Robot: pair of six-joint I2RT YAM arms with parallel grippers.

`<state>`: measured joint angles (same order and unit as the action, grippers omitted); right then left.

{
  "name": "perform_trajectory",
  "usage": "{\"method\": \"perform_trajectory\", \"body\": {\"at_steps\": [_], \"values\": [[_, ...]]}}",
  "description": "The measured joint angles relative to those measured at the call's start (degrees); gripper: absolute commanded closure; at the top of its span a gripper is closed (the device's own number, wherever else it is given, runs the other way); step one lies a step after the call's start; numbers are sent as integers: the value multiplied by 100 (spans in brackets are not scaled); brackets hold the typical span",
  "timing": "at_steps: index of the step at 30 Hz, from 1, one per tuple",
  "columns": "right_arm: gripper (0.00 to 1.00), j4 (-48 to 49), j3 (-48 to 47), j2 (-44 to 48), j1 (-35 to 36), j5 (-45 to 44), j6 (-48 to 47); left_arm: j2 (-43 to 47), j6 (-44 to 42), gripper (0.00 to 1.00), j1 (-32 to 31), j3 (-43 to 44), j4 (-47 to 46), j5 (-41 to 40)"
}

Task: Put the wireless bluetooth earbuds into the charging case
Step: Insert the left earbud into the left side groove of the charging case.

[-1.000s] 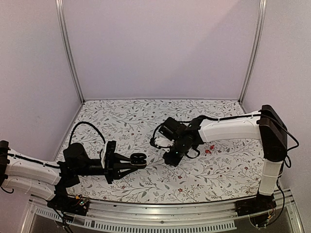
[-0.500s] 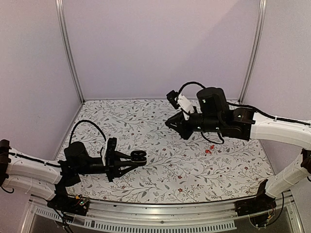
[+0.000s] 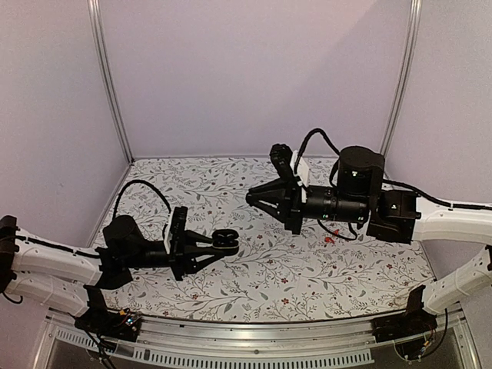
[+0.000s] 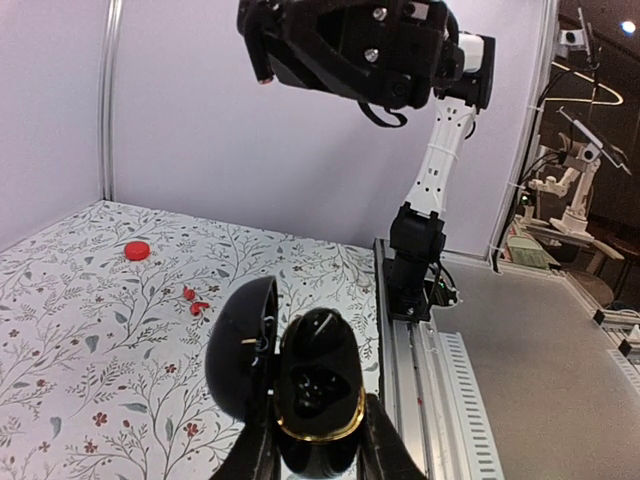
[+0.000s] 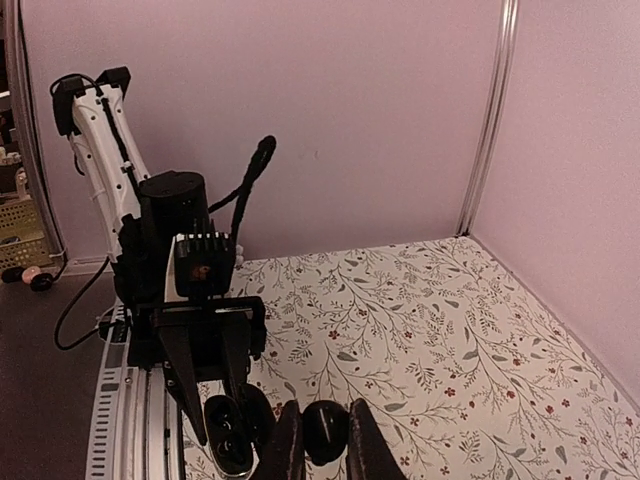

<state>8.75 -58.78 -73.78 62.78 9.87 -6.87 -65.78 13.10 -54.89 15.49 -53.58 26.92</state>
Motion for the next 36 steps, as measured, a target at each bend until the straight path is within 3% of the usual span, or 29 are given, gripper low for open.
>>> {"method": "perform_trajectory", "body": {"at_steps": [21, 36], "values": [[89, 835, 186, -479, 769, 496, -505, -286, -28, 100, 7, 236, -225, 439], [89, 841, 186, -334, 1180, 332, -691, 234, -1416, 100, -186, 236, 529, -9]]}}
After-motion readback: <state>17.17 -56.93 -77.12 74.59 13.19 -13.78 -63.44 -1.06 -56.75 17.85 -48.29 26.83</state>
